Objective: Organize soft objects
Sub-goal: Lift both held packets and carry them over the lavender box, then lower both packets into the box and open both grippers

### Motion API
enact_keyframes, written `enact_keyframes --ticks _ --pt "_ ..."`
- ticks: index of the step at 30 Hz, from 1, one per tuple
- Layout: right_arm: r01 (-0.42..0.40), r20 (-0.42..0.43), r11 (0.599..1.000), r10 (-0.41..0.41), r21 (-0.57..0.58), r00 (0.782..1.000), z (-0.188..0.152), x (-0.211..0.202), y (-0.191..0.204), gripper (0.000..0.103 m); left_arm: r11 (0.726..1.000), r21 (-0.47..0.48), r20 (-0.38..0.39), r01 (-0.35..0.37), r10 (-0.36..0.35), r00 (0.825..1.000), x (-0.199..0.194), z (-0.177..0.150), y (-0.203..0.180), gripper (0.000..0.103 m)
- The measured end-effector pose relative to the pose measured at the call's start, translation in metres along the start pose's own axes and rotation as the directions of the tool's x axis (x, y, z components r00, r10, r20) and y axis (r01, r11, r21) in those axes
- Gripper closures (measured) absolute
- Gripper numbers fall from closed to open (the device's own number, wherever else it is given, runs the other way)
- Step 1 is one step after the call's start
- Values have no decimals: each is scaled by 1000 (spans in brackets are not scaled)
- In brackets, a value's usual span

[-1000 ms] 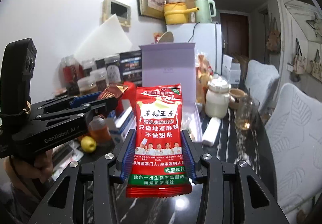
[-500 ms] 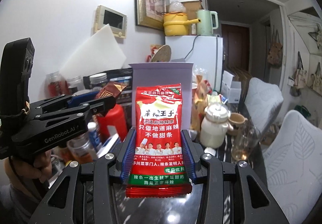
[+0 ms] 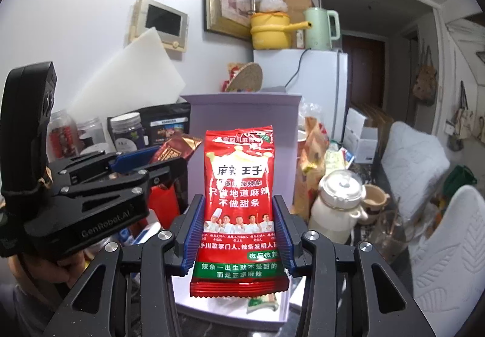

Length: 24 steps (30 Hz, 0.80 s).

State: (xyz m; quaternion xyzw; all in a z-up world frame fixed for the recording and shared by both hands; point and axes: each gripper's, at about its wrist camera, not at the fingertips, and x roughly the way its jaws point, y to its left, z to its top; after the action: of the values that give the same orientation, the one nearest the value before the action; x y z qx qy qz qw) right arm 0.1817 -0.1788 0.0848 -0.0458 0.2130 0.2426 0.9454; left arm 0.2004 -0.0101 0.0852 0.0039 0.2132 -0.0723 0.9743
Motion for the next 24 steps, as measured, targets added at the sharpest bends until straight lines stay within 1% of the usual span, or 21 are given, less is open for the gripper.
enact_keyframes --ticks 5,13,17,24 --pt "-30 -41 999 31 24 999 -7 24 -5 60 999 2 -48 -38 38 998 22 -8 7 70" --pt "-17 -99 999 22 48 995 -22 54 -13 60 998 14 -120 -67 68 990 51 -20 9 70" --pt "-4 -140 999 10 45 990 -29 67 -17 60 996 35 -147 -81 85 985 65 -27 5 70" --pt "14 -192 999 -5 48 981 -38 84 -25 60 995 54 -216 -83 92 972 90 -40 0 70"
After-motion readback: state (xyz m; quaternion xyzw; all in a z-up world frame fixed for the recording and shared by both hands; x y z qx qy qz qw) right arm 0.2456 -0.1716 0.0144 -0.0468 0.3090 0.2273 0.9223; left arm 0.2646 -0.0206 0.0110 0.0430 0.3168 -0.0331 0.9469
